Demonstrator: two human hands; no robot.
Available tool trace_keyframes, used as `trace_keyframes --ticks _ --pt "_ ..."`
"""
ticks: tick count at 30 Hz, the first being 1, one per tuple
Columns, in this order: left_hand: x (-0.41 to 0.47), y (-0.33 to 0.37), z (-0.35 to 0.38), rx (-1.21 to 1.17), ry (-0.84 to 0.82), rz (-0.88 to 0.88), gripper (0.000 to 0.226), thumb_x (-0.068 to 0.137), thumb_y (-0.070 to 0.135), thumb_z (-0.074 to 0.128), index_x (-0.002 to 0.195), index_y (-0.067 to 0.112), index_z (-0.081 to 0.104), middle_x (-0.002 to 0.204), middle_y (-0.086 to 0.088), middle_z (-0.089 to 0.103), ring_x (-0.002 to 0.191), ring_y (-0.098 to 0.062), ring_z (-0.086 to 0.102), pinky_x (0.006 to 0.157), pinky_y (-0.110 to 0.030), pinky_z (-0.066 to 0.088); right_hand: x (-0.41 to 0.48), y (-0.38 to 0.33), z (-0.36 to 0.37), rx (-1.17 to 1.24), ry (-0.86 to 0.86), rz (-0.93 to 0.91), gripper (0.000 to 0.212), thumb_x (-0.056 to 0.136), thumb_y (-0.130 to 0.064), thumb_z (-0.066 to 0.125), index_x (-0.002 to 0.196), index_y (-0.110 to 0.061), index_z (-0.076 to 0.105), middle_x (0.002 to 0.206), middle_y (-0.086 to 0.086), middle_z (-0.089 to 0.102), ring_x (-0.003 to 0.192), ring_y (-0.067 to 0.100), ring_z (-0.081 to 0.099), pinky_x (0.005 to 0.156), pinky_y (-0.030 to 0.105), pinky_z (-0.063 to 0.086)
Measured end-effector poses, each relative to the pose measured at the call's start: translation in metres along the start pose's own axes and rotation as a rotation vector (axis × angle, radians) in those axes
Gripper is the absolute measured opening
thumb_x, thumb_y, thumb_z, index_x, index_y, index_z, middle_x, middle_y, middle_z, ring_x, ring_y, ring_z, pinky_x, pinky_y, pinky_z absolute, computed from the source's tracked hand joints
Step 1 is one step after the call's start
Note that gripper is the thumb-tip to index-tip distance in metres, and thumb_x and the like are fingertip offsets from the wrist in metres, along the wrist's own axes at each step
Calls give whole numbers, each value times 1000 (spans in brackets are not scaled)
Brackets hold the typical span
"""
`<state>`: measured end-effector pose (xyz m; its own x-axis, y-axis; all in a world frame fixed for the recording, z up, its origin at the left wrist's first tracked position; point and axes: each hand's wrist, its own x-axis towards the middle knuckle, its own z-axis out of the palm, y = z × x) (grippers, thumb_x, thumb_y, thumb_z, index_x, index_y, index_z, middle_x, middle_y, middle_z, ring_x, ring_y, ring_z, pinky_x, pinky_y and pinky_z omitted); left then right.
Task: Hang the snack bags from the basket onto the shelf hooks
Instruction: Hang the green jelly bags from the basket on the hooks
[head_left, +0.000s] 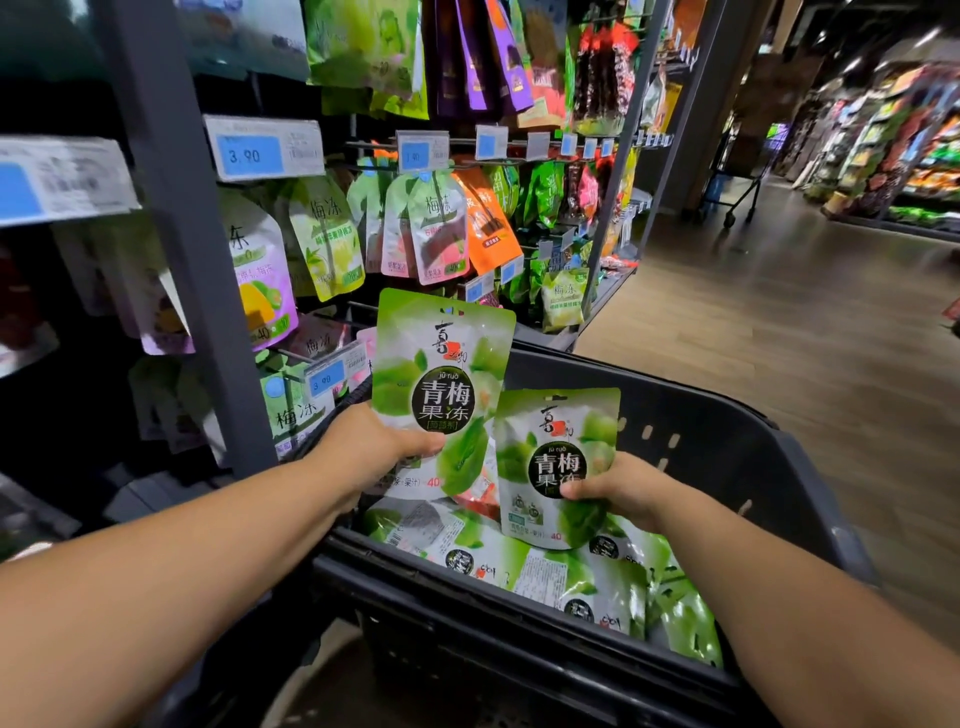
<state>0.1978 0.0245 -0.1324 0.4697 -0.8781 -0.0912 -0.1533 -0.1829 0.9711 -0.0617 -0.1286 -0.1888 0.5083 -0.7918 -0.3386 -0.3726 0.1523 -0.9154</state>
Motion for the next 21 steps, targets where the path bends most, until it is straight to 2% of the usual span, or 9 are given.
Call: trace_keyframes --ticks 5,8,10,13,14,16,18,19,21 --pt "-7 5 -8 -64 18 26 22 71 9 86 89 12 74 57 12 68 45 5 58 42 -12 40 -1 -14 4 66 110 -18 30 78 -1 78 106 -1 68 88 11 76 87 27 71 73 35 55" --pt "-9 9 -17 -90 65 52 20 70 13 87 86 10 76 61 9 70 49 1 60 51 -15 44 -8 -43 6 259 139 -102 27 83 -2 72 109 -2 66 80 7 74 76 24 68 63 34 55" --pt "-12 18 -24 -155 117 71 15 70 11 86 82 9 76 65 5 73 57 -8 63 56 -18 45 -17 -70 7 374 108 -190 40 75 -7 77 113 -1 65 86 10 73 75 26 68 64 36 58" --pt "-17 39 -31 -308 145 75 10 73 5 82 77 5 74 54 5 66 49 -8 58 44 -13 41 -39 -112 22 427 31 -346 45 68 -13 75 111 -6 65 85 10 71 71 23 68 59 32 57" --pt "-19 48 -31 -357 119 72 11 73 5 82 78 5 74 55 4 67 49 -9 57 46 -15 42 -46 -124 30 417 23 -389 44 66 -13 77 109 -8 65 82 8 71 67 20 68 57 31 55" --pt "-25 66 -31 -440 49 64 24 64 10 88 83 4 75 73 -4 75 68 -19 67 68 -28 57 -56 -143 47 398 28 -452 49 62 -9 82 108 -8 67 87 10 74 72 23 71 58 31 56" --pt "-35 81 -32 -502 -9 66 42 50 14 90 87 2 76 91 -14 76 89 -31 71 91 -53 55 -64 -159 64 403 50 -490 49 64 -17 78 111 -5 67 100 18 74 90 34 71 73 44 60" --pt "-40 86 -34 -529 -30 79 44 50 14 90 90 3 76 96 -16 75 94 -33 70 94 -57 52 -69 -166 71 411 68 -501 48 66 -18 79 111 -4 68 102 20 74 93 38 69 82 52 58" --pt "-49 91 -39 -564 -42 120 43 62 18 88 101 7 76 103 -14 75 100 -33 70 97 -57 51 -78 -180 83 409 110 -515 39 69 -15 81 105 -5 69 99 20 74 93 39 69 91 58 52"
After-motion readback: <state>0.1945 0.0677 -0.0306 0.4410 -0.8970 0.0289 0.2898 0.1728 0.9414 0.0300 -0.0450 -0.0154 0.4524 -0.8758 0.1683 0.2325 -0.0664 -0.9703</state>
